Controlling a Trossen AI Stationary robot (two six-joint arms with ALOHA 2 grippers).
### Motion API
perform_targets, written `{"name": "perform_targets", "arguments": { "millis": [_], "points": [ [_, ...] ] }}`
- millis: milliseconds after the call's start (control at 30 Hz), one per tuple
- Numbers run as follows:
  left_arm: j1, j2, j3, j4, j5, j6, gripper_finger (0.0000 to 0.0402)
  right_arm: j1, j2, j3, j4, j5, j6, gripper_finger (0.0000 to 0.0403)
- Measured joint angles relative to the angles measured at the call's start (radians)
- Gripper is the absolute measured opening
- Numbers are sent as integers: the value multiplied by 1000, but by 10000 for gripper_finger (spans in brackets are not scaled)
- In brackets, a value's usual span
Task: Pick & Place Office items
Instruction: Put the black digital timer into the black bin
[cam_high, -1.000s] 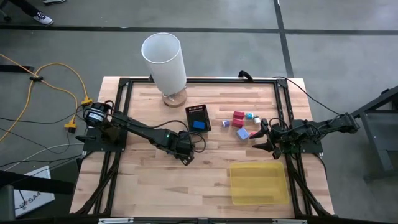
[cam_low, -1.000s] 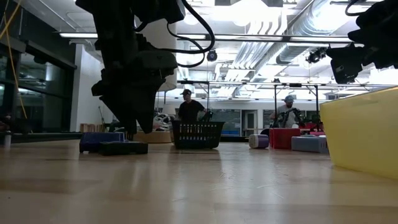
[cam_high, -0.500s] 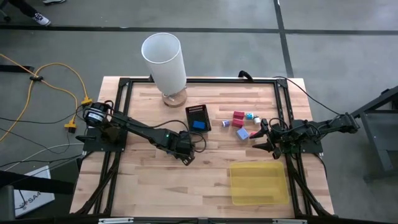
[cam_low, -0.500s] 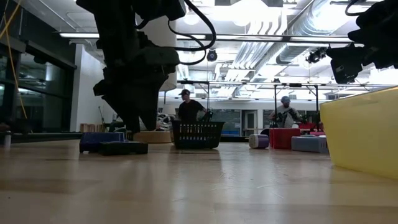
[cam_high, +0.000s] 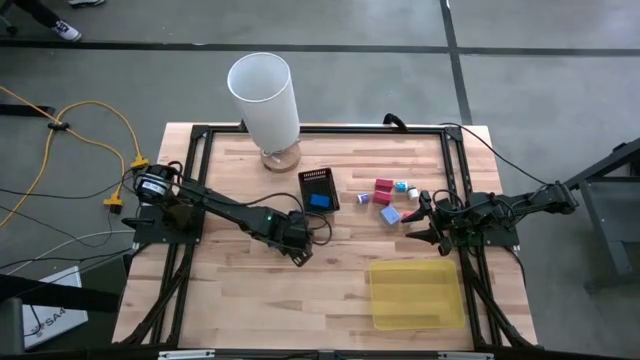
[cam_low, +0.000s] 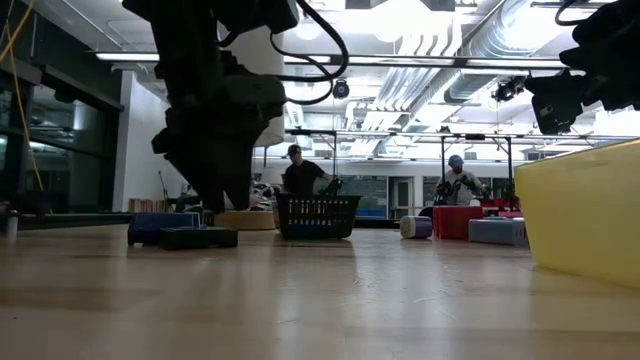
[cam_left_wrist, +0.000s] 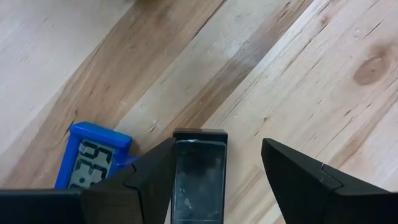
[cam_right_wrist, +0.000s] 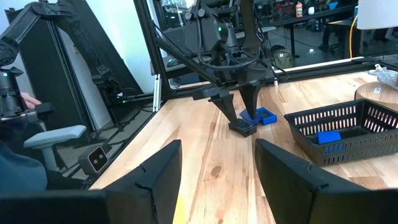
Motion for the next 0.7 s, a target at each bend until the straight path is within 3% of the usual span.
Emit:
{"name": "perform_targets", "arguments": {
  "millis": [700],
  "points": [
    [-1, 50, -1, -14, 6, 13, 228, 0, 0, 0, 1, 0, 0, 190]
  ]
}}
